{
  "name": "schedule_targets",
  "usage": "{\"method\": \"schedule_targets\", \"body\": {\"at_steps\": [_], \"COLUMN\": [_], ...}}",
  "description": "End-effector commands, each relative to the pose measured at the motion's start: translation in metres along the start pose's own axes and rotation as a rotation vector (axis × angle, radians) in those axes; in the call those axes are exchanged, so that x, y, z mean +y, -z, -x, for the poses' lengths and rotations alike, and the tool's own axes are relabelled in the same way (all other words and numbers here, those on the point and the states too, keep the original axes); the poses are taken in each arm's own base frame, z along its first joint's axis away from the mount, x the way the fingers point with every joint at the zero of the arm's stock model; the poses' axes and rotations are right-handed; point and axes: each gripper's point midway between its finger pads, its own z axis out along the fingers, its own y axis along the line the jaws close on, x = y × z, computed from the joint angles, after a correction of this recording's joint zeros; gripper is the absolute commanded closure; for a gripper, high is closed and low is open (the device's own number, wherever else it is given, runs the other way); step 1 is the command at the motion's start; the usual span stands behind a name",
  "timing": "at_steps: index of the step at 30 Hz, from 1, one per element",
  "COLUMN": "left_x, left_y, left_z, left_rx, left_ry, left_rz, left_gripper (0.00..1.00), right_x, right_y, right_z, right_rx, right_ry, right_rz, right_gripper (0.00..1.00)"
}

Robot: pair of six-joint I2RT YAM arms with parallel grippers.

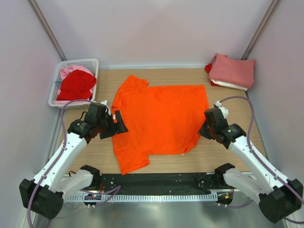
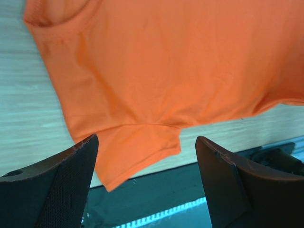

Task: Fold and stack the t-shirts
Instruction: Flatten the tshirt out, then fold the tshirt

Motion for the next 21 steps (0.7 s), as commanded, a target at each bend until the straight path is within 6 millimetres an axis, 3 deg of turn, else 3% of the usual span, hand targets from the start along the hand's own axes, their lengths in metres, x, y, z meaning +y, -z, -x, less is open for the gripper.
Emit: {"method": "schedule_targets", "body": {"at_steps": [1, 2, 8, 10, 17, 21], "left_x": [-0.010, -0.007, 0.015, 0.021, 0.049, 0.065], "left_y": [0.012, 0.011, -0.001, -0.001, -0.012, -0.013], "left_z": [-0.025, -0.030, -0.064, -0.075, -0.114, -0.127], "left_rx": [0.056, 0.065, 0.107, 0.132, 0.169, 0.161], "left_ry": [0.114, 0.130, 0.219, 0.220, 0.240, 0.276], "left_rz": [-0.063, -0.056, 0.021, 0.077, 0.259, 0.324], "left_gripper": [0.16, 0.16, 0.21, 0.21, 0.26, 0.28], "right_x": [0.000, -0.009, -0.029, -0.046, -0.073, -0.087], "right_y": [0.006, 0.002, 0.000, -0.001, 0.014, 0.016], "right_z": [-0.016, -0.026, -0.031, -0.031, -0.007, -0.008], "right_rx": [-0.009, -0.005, -0.119, -0.163, -0.354, -0.387], "right_ry": [-0.201, -0.220, -0.394, -0.437, -0.596, -0.649], "right_rz": [0.071, 0.053, 0.085, 0.024, -0.032, -0.075], "right_gripper": [0.99, 0.99, 0.99, 0.99, 0.99, 0.99]}}
